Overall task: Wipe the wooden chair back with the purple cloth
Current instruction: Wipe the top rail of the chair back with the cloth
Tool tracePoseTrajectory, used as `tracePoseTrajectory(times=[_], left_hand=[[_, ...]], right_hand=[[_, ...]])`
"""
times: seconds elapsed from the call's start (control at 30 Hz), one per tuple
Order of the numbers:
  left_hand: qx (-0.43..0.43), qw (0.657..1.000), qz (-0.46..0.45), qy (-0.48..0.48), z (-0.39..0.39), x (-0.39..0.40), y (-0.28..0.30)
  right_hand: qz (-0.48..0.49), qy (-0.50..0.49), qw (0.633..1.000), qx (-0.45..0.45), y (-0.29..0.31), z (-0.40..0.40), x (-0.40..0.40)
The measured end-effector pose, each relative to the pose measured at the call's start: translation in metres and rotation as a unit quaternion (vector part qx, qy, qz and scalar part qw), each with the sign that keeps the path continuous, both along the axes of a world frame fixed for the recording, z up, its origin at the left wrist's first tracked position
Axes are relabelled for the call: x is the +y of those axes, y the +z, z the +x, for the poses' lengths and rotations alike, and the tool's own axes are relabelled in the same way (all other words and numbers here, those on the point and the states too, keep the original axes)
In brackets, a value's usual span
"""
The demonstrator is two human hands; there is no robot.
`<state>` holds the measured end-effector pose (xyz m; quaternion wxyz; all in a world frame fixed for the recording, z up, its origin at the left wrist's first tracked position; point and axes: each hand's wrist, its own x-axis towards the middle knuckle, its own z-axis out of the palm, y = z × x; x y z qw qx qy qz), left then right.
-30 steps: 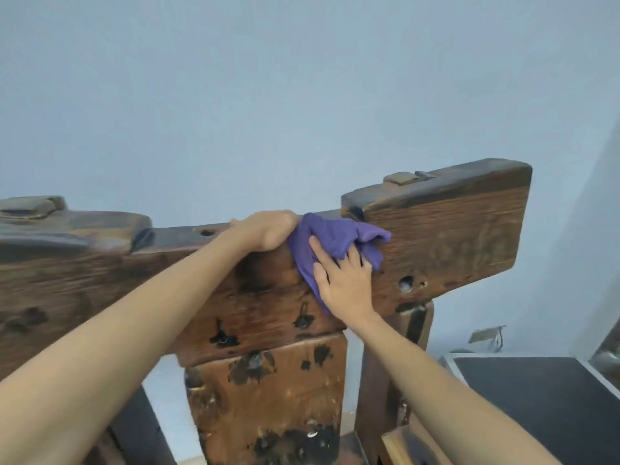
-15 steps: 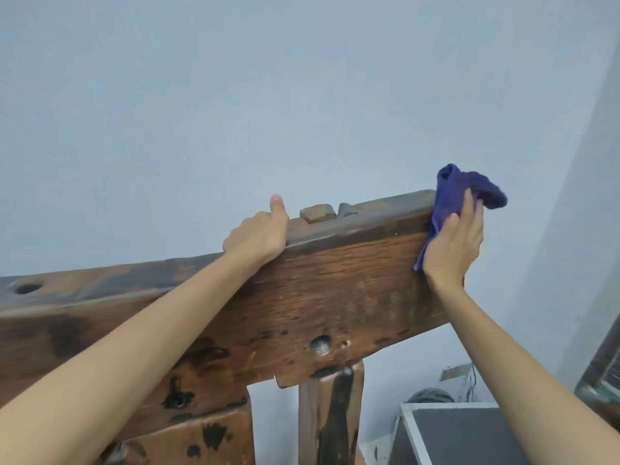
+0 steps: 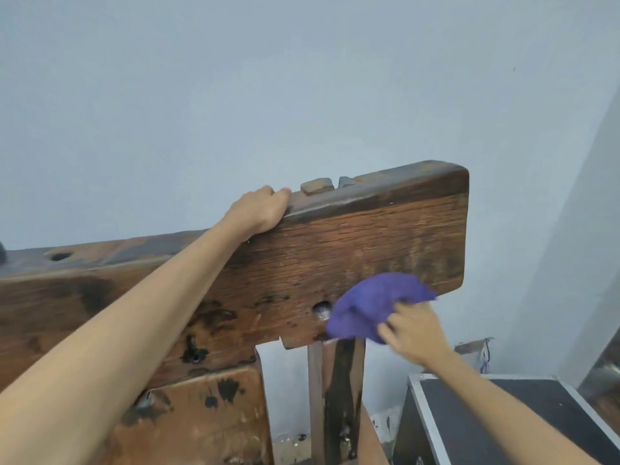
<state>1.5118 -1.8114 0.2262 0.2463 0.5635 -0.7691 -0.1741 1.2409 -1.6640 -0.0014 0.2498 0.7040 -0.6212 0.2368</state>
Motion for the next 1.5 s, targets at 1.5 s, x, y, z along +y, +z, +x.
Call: tracePoseTrajectory(times=[1.5], left_hand=[[0.174, 0.980, 0.014, -0.099, 0.052, 0.001, -0.010]], right_hand=[[0.386, -0.231, 0.887, -0.102, 0.307, 0.001, -0.133]])
